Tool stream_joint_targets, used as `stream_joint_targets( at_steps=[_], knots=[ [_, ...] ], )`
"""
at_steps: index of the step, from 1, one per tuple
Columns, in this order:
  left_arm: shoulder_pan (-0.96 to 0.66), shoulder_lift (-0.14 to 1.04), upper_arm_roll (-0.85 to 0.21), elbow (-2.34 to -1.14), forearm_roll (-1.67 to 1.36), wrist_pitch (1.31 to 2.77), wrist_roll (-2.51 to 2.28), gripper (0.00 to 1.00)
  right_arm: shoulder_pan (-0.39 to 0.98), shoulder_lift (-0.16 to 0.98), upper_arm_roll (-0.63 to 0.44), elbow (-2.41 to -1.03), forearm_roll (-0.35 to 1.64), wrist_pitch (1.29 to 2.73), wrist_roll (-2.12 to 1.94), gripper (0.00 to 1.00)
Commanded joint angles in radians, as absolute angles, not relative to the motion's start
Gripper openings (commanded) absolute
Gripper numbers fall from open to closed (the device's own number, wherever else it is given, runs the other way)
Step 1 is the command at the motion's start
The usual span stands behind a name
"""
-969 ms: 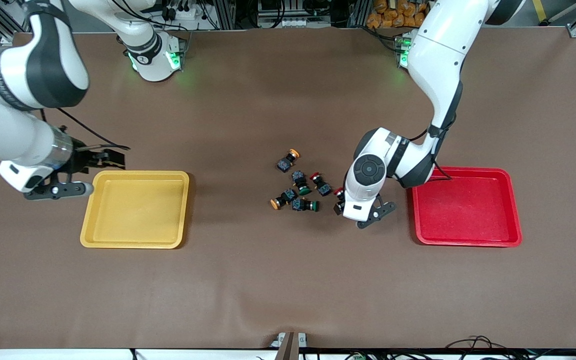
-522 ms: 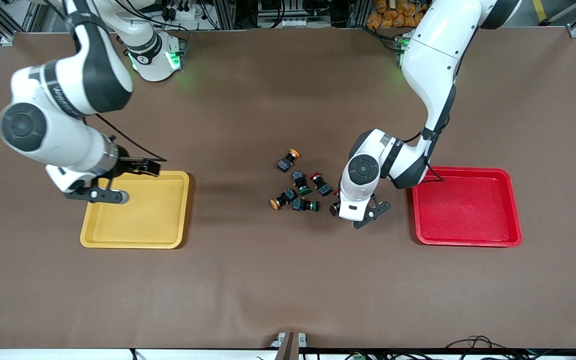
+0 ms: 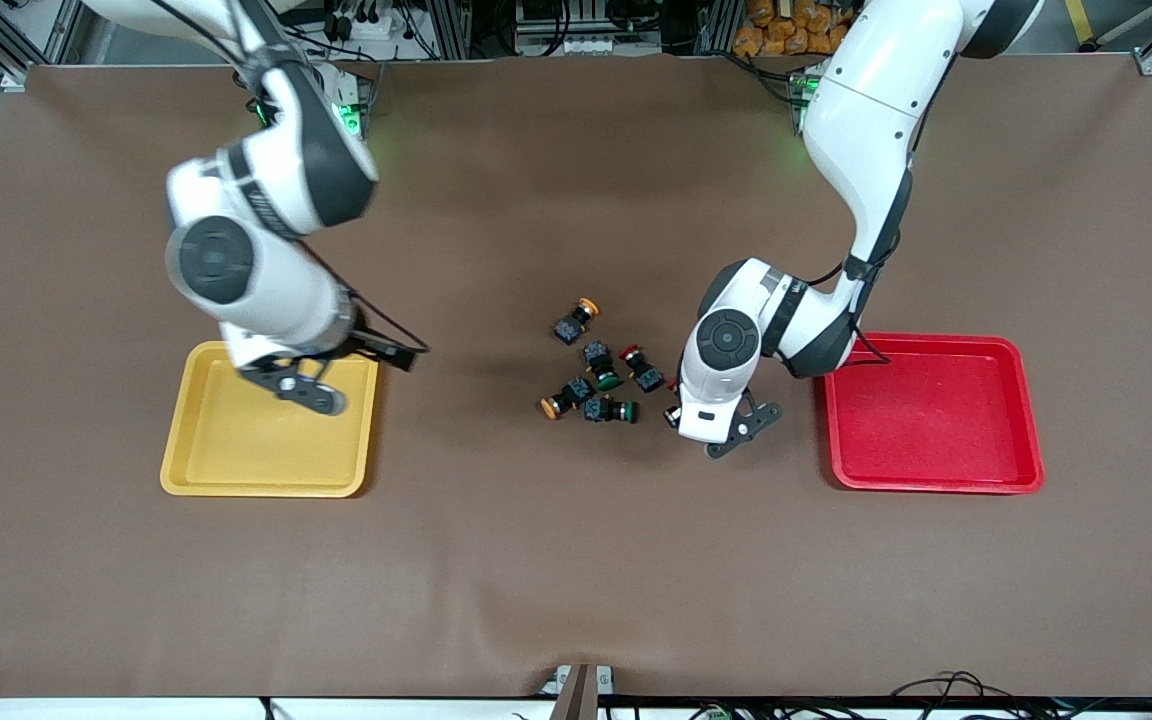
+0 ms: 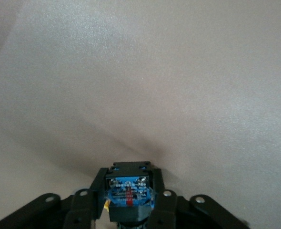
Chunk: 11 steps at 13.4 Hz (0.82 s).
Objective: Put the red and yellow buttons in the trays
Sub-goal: 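Grasp the red button with the left gripper while the right gripper reaches the pile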
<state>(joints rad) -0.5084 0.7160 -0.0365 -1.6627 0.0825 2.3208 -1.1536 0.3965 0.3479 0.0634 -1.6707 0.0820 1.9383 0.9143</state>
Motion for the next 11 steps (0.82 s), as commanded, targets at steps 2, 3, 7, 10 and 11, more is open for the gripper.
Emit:
stream_joint_targets(
  at_steps=[2, 3, 7, 10, 11],
  knots=[
    [-0.494, 0.713, -0.031, -1.638, 0.100, 2.319, -1.164, 0.04, 0.472, 0.446, 0.072, -1.644, 0.095, 2.078, 1.126, 1.00],
    [-0.485, 0.709, -0.028, -1.634, 0.104, 2.316, -1.161, 0.02, 0.492, 0.471, 0.071, -1.631, 0.095, 2.103, 1.181, 1.00],
    [-0.417, 0.632, -0.026, -1.644, 0.107, 2.218, -0.970, 0.01, 0.581, 0.609, 0.071, -1.511, 0.052, 2.137, 1.510, 1.00],
    [-0.350, 0.578, -0.025, -1.672, 0.110, 2.171, -0.809, 0.01, 0.607, 0.649, 0.072, -1.508, 0.031, 2.175, 1.558, 1.00],
    [-0.319, 0.566, -0.025, -1.686, 0.115, 2.171, -0.742, 0.01, 0.617, 0.667, 0.072, -1.508, 0.028, 2.216, 1.584, 1.00]
  ],
)
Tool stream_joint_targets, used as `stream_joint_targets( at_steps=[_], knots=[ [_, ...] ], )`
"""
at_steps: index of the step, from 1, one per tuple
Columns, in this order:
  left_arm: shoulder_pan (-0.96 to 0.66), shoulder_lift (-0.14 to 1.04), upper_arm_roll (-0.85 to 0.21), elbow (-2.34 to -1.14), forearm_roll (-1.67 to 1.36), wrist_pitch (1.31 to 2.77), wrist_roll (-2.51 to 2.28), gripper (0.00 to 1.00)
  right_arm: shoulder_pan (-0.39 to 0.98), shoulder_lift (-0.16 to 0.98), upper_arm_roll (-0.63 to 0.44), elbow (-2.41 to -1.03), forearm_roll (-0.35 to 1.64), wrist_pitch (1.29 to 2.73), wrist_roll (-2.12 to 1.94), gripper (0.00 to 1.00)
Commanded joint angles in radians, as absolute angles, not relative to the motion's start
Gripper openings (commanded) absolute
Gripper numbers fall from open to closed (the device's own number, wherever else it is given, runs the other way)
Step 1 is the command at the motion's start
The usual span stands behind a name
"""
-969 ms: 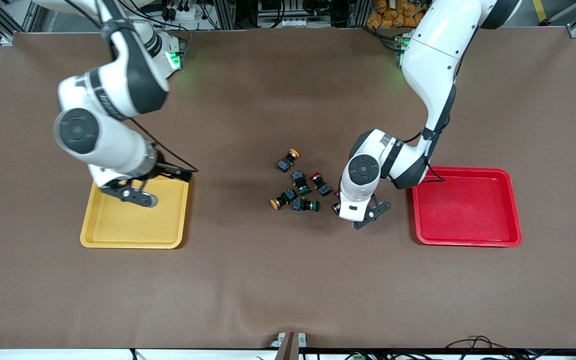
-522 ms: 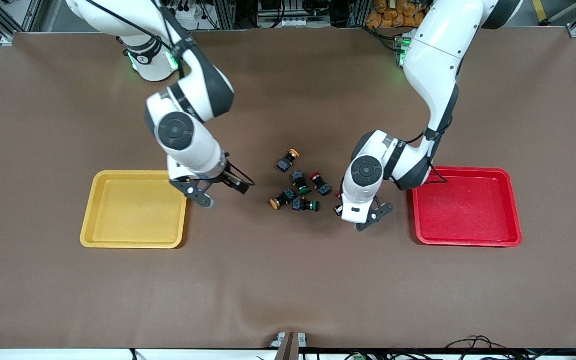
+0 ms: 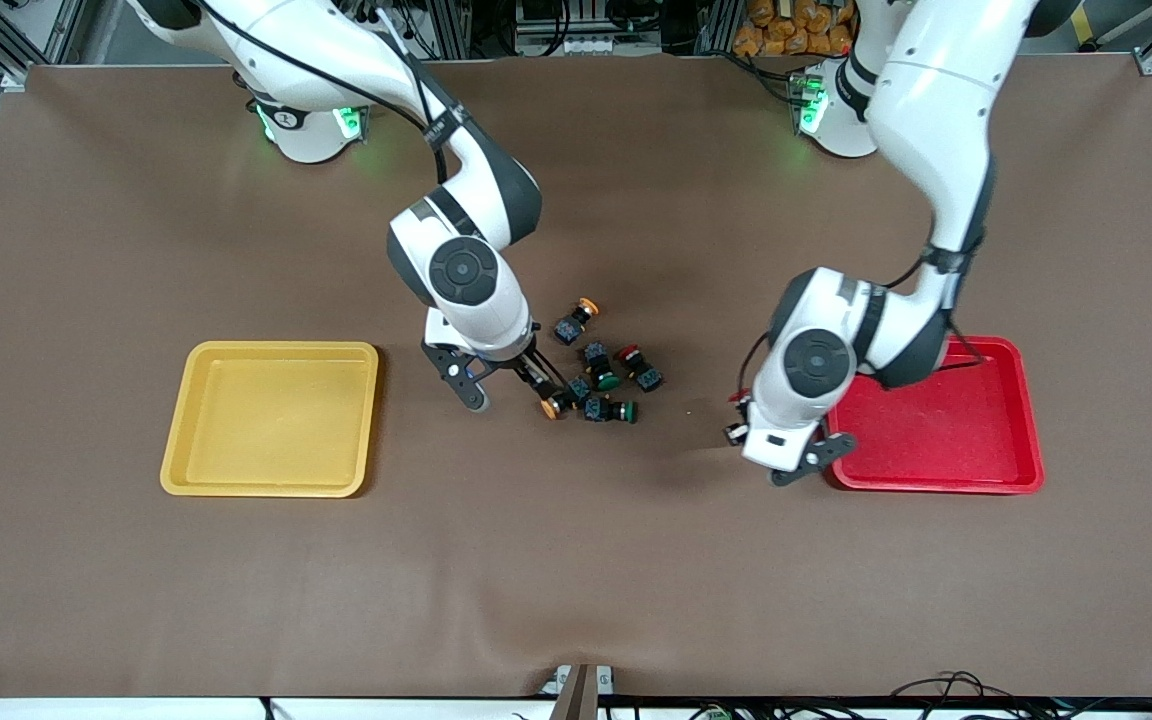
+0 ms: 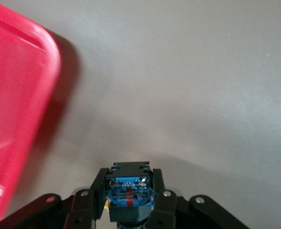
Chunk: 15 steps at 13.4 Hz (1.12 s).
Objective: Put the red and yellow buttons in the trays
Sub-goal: 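Carry the red button to the red tray while the right gripper grasps an orange button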
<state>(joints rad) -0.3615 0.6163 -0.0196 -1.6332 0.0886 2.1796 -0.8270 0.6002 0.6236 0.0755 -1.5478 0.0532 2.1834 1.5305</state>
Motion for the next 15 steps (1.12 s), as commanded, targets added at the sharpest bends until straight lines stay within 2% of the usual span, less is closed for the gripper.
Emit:
stream_joint_targets(
  at_steps=[1, 5, 8, 12, 13, 14, 15],
  knots=[
    [-0.278, 0.555, -0.025, -1.698, 0.129, 2.171, -0.665, 0.01, 0.618, 0.689, 0.072, -1.508, 0.026, 2.252, 1.624, 1.00],
    [-0.116, 0.546, -0.028, -1.735, 0.202, 2.172, -0.376, 0.01, 0.634, 0.764, 0.072, -1.473, 0.009, 2.267, 1.654, 1.00],
    [-0.029, 0.549, -0.029, -1.767, 0.250, 2.210, -0.244, 0.01, 0.635, 0.843, 0.072, -1.381, 0.003, 2.275, 1.715, 1.00],
    [0.109, 0.551, -0.031, -1.862, 0.256, 2.399, 0.009, 0.01, 0.635, 0.900, 0.071, -1.341, -0.029, 2.305, 1.721, 1.00],
    [0.130, 0.554, -0.031, -1.865, 0.256, 2.410, 0.065, 0.01, 0.635, 0.914, 0.072, -1.330, -0.037, 2.310, 1.723, 0.93],
    [0.144, 0.555, -0.031, -1.870, 0.256, 2.421, 0.107, 0.01, 0.635, 0.919, 0.072, -1.324, -0.041, 2.309, 1.721, 0.67],
    [0.149, 0.557, -0.031, -1.882, 0.255, 2.443, 0.133, 0.01, 0.635, 0.919, 0.072, -1.319, -0.040, 2.306, 1.721, 0.37]
  ],
)
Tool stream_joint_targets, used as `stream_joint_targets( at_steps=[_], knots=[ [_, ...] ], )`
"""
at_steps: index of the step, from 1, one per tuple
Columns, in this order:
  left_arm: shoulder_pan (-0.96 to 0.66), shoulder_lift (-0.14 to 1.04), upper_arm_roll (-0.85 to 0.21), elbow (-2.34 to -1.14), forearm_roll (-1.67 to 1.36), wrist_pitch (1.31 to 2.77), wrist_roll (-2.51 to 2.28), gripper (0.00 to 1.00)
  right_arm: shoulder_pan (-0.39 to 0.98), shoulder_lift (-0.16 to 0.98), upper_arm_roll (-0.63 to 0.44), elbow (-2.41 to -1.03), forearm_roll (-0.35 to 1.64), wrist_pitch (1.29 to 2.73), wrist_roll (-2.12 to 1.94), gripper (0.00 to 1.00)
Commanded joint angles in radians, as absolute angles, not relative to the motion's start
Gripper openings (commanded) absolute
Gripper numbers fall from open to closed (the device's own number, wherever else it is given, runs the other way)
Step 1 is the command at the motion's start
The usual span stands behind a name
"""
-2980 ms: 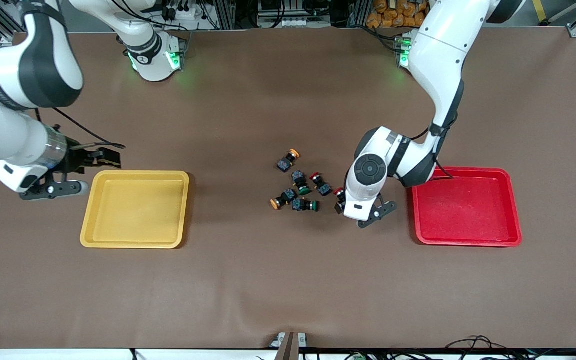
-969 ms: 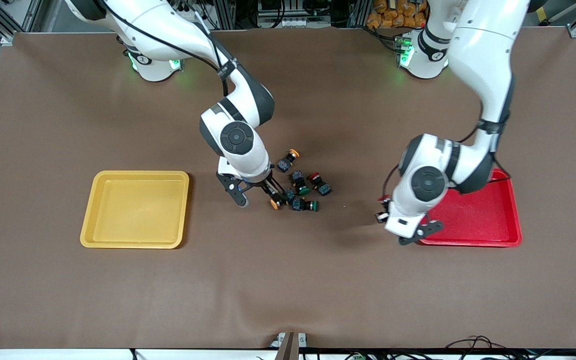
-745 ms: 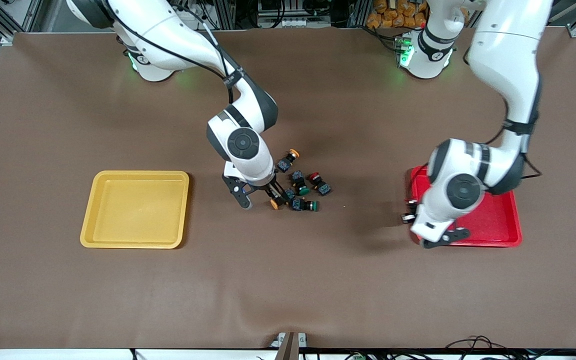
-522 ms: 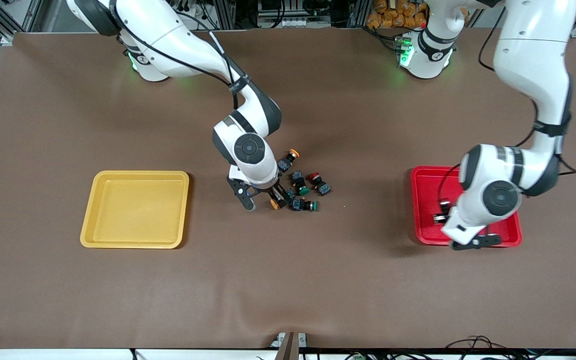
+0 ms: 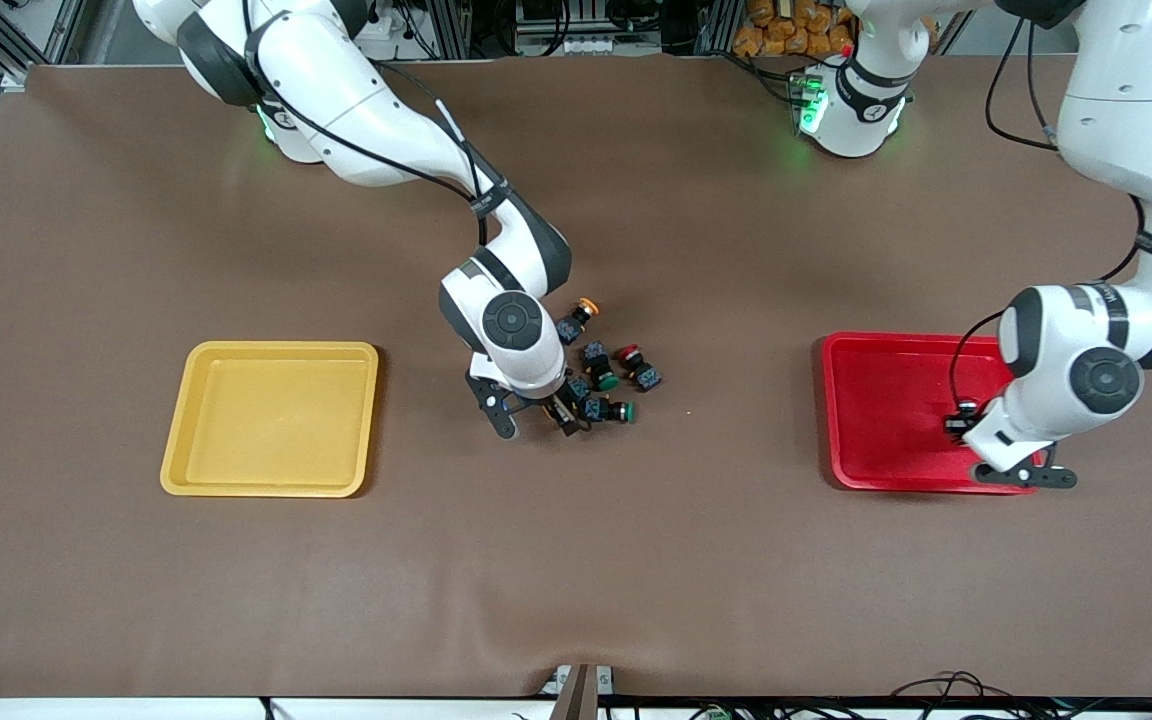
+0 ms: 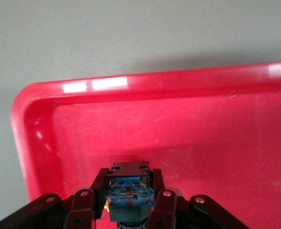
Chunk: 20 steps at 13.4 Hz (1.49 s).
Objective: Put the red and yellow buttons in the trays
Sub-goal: 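Carry the red button to the red tray while the right gripper grasps an orange button, then release the red button in the red tray while the right gripper carries the orange button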
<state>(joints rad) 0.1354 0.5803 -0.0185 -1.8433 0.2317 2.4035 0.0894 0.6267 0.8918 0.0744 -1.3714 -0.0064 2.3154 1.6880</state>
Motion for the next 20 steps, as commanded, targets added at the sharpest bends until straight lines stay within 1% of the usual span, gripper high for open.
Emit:
stream_joint_targets(
  at_steps=[1, 2, 3, 4, 5, 6, 7, 9, 11, 12, 13, 15, 17, 20],
  knots=[
    [0.161, 0.560, -0.031, -1.891, 0.256, 2.466, 0.152, 0.01, 0.635, 0.919, 0.072, -1.319, -0.038, 2.304, 1.721, 0.11],
    [0.170, 0.561, -0.031, -1.894, 0.256, 2.474, 0.166, 0.06, 0.634, 0.919, 0.072, -1.319, -0.038, 2.298, 1.718, 0.00],
    [0.172, 0.563, -0.031, -1.894, 0.256, 2.474, 0.182, 0.14, 0.630, 0.916, 0.074, -1.319, -0.038, 2.293, 1.717, 0.00],
    [0.172, 0.564, -0.031, -1.893, 0.256, 2.474, 0.202, 0.35, 0.627, 0.913, 0.071, -1.318, -0.038, 2.269, 1.713, 0.00],
    [0.172, 0.568, -0.031, -1.893, 0.256, 2.474, 0.213, 0.46, 0.624, 0.908, 0.068, -1.301, -0.040, 2.208, 1.703, 0.00],
    [0.172, 0.568, -0.031, -1.891, 0.256, 2.474, 0.224, 0.73, 0.621, 0.908, 0.066, -1.255, -0.044, 2.124, 1.694, 0.00],
    [0.170, 0.566, -0.031, -1.890, 0.256, 2.474, 0.233, 0.83, 0.617, 0.907, 0.066, -1.209, -0.049, 2.036, 1.669, 0.00],
    [0.163, 0.551, -0.035, -1.882, 0.255, 2.468, 0.230, 0.84, 0.601, 0.884, 0.061, -1.174, -0.049, 1.895, 1.556, 0.00],
    [0.163, 0.511, -0.073, -1.876, 0.236, 2.436, 0.213, 0.85, 0.578, 0.842, 0.058, -1.173, -0.041, 1.823, 1.476, 0.00],
    [0.164, 0.491, -0.102, -1.878, 0.236, 2.413, 0.159, 0.93, 0.562, 0.830, 0.058, -1.172, -0.040, 1.787, 1.464, 0.00],
    [0.161, 0.477, -0.133, -1.878, 0.236, 2.386, 0.056, 1.00, 0.548, 0.816, 0.052, -1.172, -0.038, 1.769, 1.442, 0.00],
    [0.161, 0.465, -0.216, -1.882, 0.236, 2.310, -0.105, 1.00, 0.516, 0.783, 0.046, -1.184, -0.035, 1.738, 1.395, 0.00],
    [0.161, 0.457, -0.277, -1.885, 0.236, 2.292, -0.240, 1.00, 0.482, 0.746, 0.038, -1.216, -0.034, 1.727, 1.356, 0.00],
    [0.160, 0.466, -0.382, -1.882, 0.236, 2.292, -0.504, 1.00, 0.422, 0.668, 0.032, -1.336, -0.032, 1.738, 1.278, 0.00]
  ],
)
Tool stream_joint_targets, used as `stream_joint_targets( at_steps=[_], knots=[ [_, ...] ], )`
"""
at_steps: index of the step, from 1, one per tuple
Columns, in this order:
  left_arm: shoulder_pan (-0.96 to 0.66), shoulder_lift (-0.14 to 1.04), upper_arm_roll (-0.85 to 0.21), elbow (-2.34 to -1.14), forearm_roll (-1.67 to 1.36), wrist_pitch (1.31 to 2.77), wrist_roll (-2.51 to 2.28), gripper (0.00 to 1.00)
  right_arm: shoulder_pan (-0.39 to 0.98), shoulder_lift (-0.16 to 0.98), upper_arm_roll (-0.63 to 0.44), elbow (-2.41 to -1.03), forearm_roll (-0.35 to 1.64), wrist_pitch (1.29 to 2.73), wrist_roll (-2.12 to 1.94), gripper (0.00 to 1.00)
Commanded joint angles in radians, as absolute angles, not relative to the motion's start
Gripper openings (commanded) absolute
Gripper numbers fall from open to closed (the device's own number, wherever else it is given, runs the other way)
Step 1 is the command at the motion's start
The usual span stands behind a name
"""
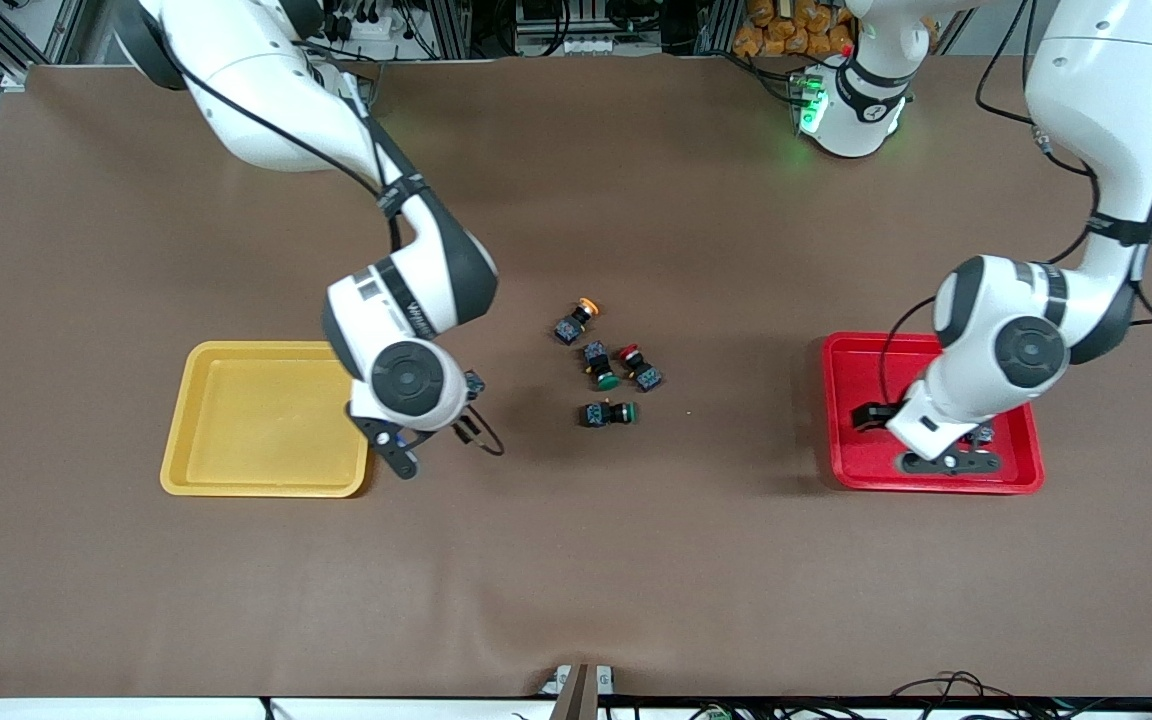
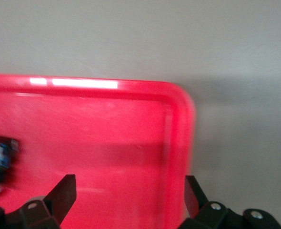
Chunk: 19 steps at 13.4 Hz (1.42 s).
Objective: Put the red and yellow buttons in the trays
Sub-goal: 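Release the red button in the red tray while the right gripper carries the orange button, then grasp another red button with the left gripper while the right gripper lowers the orange button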
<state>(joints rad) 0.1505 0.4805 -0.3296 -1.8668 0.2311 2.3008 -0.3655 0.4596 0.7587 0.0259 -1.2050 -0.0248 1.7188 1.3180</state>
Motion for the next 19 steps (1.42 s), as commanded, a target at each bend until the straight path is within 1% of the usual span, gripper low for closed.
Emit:
stream_joint_targets(
  at_steps=[1, 3, 5, 6, 8, 10, 12, 15, 19],
  knots=[
    [0.158, 0.475, -0.423, -1.881, 0.236, 2.292, -0.623, 1.00, 0.396, 0.635, 0.032, -1.392, -0.029, 1.771, 1.260, 0.00],
    [0.140, 0.498, -0.486, -1.878, 0.236, 2.292, -0.818, 1.00, 0.341, 0.554, 0.035, -1.552, -0.029, 1.894, 1.234, 0.00],
    [0.074, 0.509, -0.495, -1.872, 0.236, 2.293, -0.982, 1.00, 0.292, 0.468, 0.034, -1.745, -0.029, 2.039, 1.114, 0.00],
    [0.033, 0.512, -0.495, -1.865, 0.238, 2.295, -1.056, 1.00, 0.272, 0.442, 0.034, -1.800, -0.029, 2.077, 1.080, 0.00],
    [-0.047, 0.555, -0.494, -1.823, 0.238, 2.296, -1.173, 1.00, 0.218, 0.425, 0.031, -1.851, -0.029, 2.098, 0.990, 0.00],
    [-0.118, 0.612, -0.492, -1.757, 0.241, 2.298, -1.262, 1.00, 0.186, 0.423, 0.028, -1.899, -0.029, 2.161, 0.953, 0.00],
    [-0.167, 0.662, -0.489, -1.706, 0.252, 2.302, -1.325, 1.00, 0.184, 0.419, 0.026, -1.931, -0.029, 2.207, 0.950, 0.00],
    [-0.219, 0.706, -0.471, -1.698, 0.252, 2.361, -1.354, 1.00, 0.184, 0.420, -0.001, -1.982, -0.029, 2.267, 0.890, 0.00],
    [-0.282, 0.729, -0.428, -1.700, 0.253, 2.365, -1.361, 1.00, 0.186, 0.426, -0.012, -2.045, -0.029, 2.365, 0.876, 0.00]
  ],
)
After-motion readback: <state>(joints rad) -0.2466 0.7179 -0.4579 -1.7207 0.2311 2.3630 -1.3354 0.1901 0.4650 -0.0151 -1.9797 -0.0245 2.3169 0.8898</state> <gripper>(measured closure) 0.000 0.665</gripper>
